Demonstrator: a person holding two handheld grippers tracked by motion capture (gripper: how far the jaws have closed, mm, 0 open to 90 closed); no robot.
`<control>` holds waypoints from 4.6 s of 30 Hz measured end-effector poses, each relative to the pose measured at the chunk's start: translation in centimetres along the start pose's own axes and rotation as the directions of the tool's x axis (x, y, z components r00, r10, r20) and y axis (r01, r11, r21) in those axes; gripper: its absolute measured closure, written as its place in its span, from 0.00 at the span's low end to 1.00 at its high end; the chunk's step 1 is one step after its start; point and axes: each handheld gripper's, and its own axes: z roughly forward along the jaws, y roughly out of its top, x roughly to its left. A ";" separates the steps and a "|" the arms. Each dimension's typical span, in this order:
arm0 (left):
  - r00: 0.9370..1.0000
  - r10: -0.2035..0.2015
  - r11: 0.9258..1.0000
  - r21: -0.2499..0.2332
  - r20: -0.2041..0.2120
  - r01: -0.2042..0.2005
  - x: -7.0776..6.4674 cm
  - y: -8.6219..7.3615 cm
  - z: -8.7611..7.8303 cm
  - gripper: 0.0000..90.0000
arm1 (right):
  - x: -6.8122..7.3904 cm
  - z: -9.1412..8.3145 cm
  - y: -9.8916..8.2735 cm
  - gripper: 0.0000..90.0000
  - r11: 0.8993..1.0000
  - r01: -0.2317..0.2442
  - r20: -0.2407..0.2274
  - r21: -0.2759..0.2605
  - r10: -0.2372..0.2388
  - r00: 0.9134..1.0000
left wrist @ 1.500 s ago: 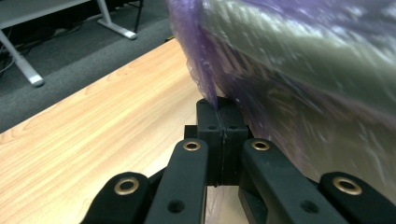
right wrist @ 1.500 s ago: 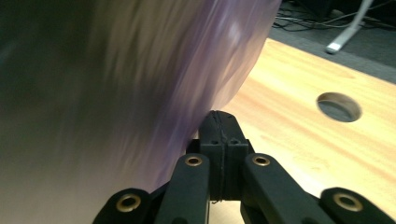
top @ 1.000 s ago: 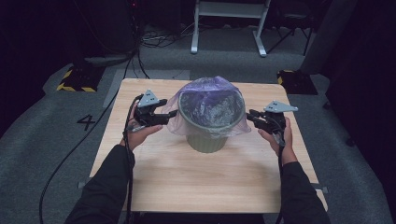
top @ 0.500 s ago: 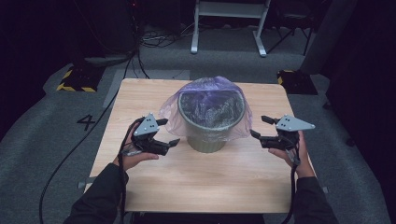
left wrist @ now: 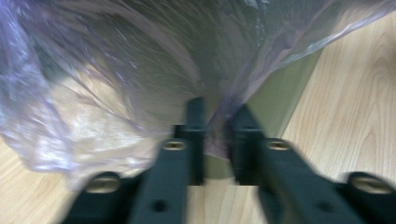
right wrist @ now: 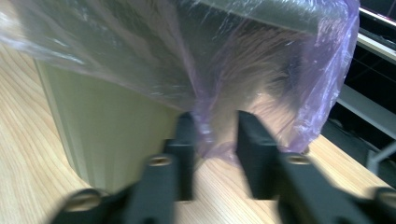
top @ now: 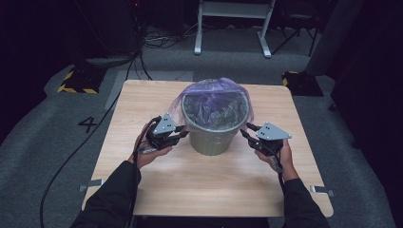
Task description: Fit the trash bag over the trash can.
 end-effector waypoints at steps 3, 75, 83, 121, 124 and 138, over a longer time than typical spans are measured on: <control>1.000 0.000 1.000 0.000 0.020 0.000 0.1 -0.3 0.2 1.00 | -0.1 0.1 -0.3 1.00 1.000 -0.010 -0.036 -0.005 0.010 0.999; 0.992 0.007 0.999 -0.040 -0.129 -0.012 5.1 3.8 -1.1 0.56 | -4.6 -3.1 3.2 0.64 0.999 0.033 -0.048 -0.042 -0.035 0.998; 0.992 0.004 0.999 -0.039 -0.130 -0.009 5.9 4.1 -0.7 0.77 | -5.4 -0.9 3.8 0.97 0.998 0.062 -0.019 0.003 -0.062 0.998; 0.935 -0.286 0.949 0.075 -0.207 0.307 12.7 4.8 6.8 0.94 | -10.6 6.4 3.8 1.00 0.960 -0.264 0.091 0.088 0.256 0.962; 0.933 -0.322 0.934 0.107 -0.162 0.341 12.8 4.1 7.9 0.94 | -10.8 7.3 2.8 1.00 0.941 -0.324 0.061 0.097 0.320 0.946; 0.914 -0.388 0.909 0.117 -0.116 0.401 12.6 2.5 8.9 0.91 | -12.2 4.1 1.2 0.75 0.896 -0.444 0.036 -0.003 0.444 0.895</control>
